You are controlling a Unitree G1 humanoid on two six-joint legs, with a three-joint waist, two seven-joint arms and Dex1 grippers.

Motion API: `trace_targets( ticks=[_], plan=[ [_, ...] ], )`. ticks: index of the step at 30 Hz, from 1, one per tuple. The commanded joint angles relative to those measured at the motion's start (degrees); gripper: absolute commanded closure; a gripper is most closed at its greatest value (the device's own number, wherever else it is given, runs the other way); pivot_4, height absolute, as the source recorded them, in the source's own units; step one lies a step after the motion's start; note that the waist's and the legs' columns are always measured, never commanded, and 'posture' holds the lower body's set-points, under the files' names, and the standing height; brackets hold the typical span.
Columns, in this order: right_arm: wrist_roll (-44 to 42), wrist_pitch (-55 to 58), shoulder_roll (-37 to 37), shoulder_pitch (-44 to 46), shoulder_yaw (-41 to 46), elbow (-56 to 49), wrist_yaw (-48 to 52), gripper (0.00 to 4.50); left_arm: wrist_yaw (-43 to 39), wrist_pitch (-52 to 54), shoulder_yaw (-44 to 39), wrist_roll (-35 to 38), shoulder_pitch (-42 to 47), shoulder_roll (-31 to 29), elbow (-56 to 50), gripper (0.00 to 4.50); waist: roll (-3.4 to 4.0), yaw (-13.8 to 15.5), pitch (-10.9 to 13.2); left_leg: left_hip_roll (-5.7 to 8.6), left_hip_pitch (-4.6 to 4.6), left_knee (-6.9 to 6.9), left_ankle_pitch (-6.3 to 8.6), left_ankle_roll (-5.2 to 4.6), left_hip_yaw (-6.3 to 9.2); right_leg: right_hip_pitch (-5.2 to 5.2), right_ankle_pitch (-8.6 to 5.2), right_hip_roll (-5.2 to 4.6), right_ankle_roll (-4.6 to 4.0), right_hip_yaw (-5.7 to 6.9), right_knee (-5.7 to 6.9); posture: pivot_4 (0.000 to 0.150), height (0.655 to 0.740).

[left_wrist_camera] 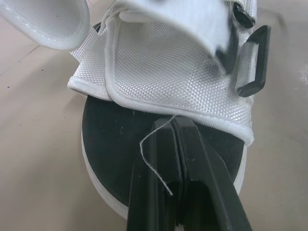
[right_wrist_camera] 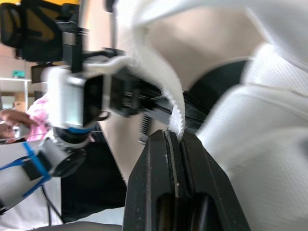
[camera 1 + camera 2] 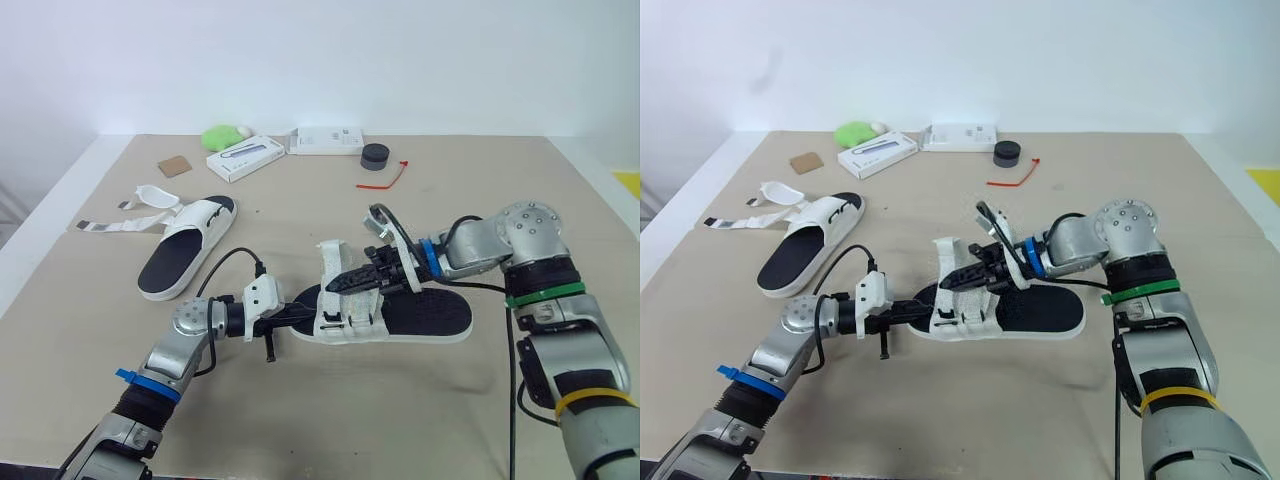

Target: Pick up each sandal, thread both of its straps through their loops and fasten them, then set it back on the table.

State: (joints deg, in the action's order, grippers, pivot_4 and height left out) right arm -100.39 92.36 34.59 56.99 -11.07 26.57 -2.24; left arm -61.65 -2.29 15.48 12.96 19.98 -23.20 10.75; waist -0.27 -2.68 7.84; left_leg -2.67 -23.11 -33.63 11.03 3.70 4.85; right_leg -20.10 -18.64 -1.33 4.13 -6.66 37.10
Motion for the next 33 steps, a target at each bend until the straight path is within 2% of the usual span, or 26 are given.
trace_targets(
  ticks=[1, 19, 26, 28, 30, 33],
  plan=[
    [-3.6, 0.1, 1.2, 0.3, 0.0, -2.3, 0.8, 4.46, 0.1, 5.9, 5.0, -5.6, -5.2, -1.2, 8.4, 4.5, 0.01, 0.0, 0.0, 0.0, 0.0, 0.0, 0.0, 0.0, 0.0, 0.0, 0.0, 0.0, 0.0, 0.0, 0.0, 0.15, 0.74],
    [3.2, 0.1, -0.6, -4.1, 0.0, -4.9, -0.5, 4.46, 0.0, 6.2, 5.0, -5.4, -5.7, -1.5, 8.0, 4.5, 0.03, 0.0, 0.0, 0.0, 0.0, 0.0, 0.0, 0.0, 0.01, 0.0, 0.0, 0.01, 0.0, 0.0, 0.0, 0.15, 0.74],
    [5.1, 0.1, 0.7, -7.4, -0.1, -13.2, 2.6, 4.46, -0.1, 6.0, 4.9, -5.5, -5.5, -1.5, 8.3, 4.5, 0.04, 0.0, 0.0, 0.0, 0.01, 0.0, 0.0, 0.0, 0.02, 0.0, -0.01, 0.01, 0.0, 0.02, 0.0, 0.15, 0.74],
    [7.2, 0.1, 2.8, -9.5, -1.0, -20.9, 6.8, 4.46, -0.1, 5.9, 5.0, -5.5, -5.5, -1.5, 8.4, 4.5, 0.02, 0.1, 0.0, 0.0, 0.01, 0.0, 0.0, 0.0, 0.02, 0.0, -0.01, 0.01, 0.0, 0.02, 0.0, 0.15, 0.74],
    [11.3, 0.1, 4.0, -11.4, -1.7, -28.2, 10.5, 4.46, -0.2, 5.8, 5.0, -5.6, -5.4, -1.4, 8.5, 4.5, 0.02, 0.1, 0.0, 0.01, -0.02, 0.01, 0.0, 0.0, 0.03, 0.0, -0.06, 0.0, 0.02, 0.02, -0.01, 0.15, 0.74],
    [22.7, -3.1, 7.0, -12.9, -7.4, -36.9, 16.5, 4.46, -0.2, 5.5, 5.1, -5.7, -5.3, -1.5, 8.8, 4.5, 0.07, 0.2, -0.1, 0.03, -0.05, 0.01, 0.08, -0.05, 0.04, -0.01, -0.15, -0.04, 0.04, 0.04, -0.02, 0.15, 0.74]
  ],
)
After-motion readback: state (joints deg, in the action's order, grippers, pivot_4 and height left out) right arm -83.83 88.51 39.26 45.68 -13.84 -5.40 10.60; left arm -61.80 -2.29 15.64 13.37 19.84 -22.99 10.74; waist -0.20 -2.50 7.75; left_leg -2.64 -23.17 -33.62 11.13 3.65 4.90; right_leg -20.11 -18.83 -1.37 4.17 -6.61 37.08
